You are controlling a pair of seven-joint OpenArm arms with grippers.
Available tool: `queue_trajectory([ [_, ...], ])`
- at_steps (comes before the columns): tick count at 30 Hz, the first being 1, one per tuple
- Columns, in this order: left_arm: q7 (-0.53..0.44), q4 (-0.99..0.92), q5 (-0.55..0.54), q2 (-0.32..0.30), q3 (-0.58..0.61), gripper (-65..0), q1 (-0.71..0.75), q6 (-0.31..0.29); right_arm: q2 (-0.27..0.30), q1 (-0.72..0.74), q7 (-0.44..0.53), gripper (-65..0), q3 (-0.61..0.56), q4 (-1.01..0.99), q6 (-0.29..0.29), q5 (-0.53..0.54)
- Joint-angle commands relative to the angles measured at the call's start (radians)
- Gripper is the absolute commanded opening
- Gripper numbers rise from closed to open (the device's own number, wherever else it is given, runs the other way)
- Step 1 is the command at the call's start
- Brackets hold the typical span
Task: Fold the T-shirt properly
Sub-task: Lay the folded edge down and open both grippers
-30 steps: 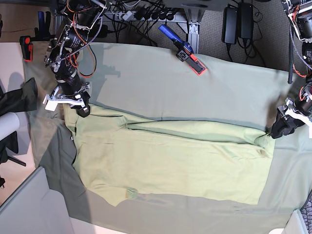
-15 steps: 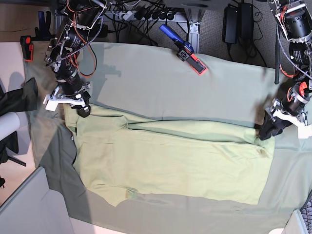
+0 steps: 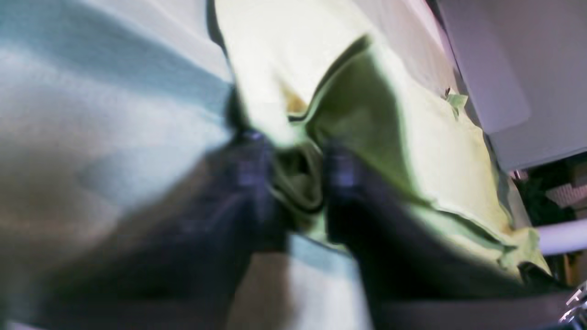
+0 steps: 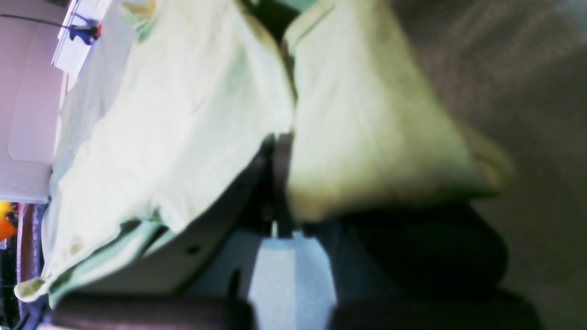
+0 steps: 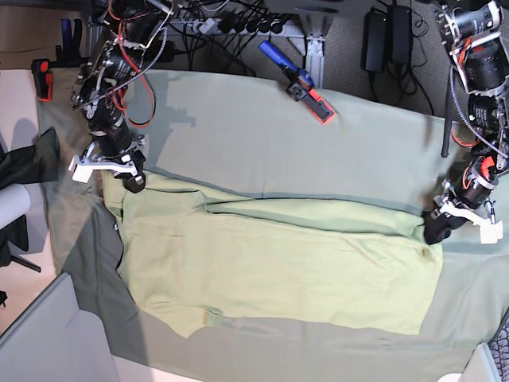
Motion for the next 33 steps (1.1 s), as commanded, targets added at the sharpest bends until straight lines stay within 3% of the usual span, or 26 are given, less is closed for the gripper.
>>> queue_trajectory([
  [1, 0.040, 0.001, -0.017, 0.003, 0.015, -62.2, -0.005, -0.035, 0.016, 0.013, 0.022, -65.0, 0.003, 0.019, 0.037, 0.011],
  [2, 0.045, 0.001, -0.017, 0.003, 0.026, -65.0, -0.004, -0.094, 0.016, 0.013, 0.022, -65.0, 0.003, 0.019, 0.037, 0.011],
  [3, 0.055, 0.001, -0.024, 0.002, 0.037, -65.0, -0.004, -0.106, 0.016, 0.014, 0.022, -65.0, 0.003, 0.019, 0.037, 0.011],
  [7, 0.113, 0.010, -0.134, 0.002, 0.060, -65.0, -0.005, -0.106, 0.016, 0.015, 0.022, -65.0, 0.003, 0.019, 0.037, 0.011],
  [15, 0.235, 0.132, -0.230, 0.002, 0.056, -65.0, 0.001, -0.106, 0.039, 0.014, 0.003, -65.0, 0.003, 0.019, 0.038, 0.040],
  [23, 0.250, 0.214, -0.235, -0.012, 0.056, -65.0, 0.042, -0.106, 0.089, -0.016, -0.044, -65.0, 0.006, 0.055, 0.067, 0.095],
  [33, 0.257, 0.345, -0.261, -0.092, 0.056, -65.0, 0.174, -0.106, 0.105, -0.164, -0.065, -65.0, 0.005, 0.227, 0.071, 0.105],
])
